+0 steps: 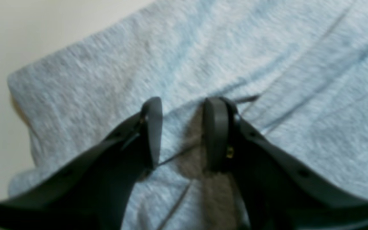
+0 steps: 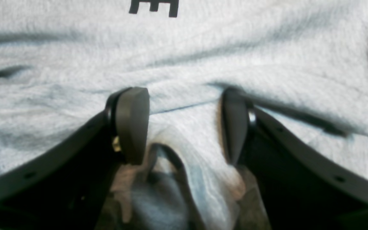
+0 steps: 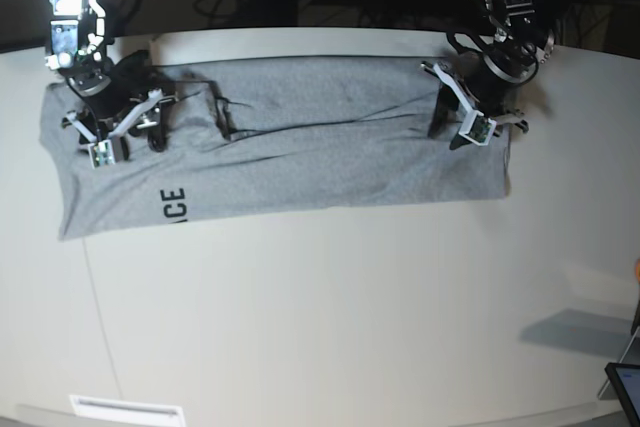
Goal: Fold the T-shirt properly
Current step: 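Lower both grippers onto the strip's collar edge and pinch the fabric, then open the left gripper and move it away from the strip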
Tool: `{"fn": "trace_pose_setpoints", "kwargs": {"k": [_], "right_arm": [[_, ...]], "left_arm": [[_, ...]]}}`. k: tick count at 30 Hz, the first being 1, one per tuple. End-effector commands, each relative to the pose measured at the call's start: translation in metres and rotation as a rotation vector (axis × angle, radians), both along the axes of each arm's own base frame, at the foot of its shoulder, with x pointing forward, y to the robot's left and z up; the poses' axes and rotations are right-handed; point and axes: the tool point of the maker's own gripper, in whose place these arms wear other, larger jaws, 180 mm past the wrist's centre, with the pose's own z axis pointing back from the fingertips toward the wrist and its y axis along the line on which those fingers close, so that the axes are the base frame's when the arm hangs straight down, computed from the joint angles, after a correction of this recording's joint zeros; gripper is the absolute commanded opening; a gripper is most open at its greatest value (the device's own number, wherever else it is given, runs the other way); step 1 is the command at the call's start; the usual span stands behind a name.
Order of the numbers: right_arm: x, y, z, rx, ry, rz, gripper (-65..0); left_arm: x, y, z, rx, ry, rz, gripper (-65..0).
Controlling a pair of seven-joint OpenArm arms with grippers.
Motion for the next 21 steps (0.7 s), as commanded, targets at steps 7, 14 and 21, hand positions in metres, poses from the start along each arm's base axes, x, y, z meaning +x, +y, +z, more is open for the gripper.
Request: {"fn": "trace_pose_setpoints", "kwargs": {"k": [7, 14, 21], "right_arm": [[-0.007, -0.005, -0.013, -0.027, 0.077, 0.000, -29.7], [0.011, -0.008, -0.010, -0.027, 0.056, -0.009, -29.7], [0.017, -0.016, -0.029, -0.022, 0.104, -0.033, -29.7]], "left_arm": [[0.028, 0.016, 0.007, 0.039, -0.031, 0.011, -42.5], [0.051, 0.021, 0.005, 0.076, -0.034, 0.014, -42.5], [0.073, 0.028, 0.002, 0.117, -0.031, 0.019, -42.5]]}}
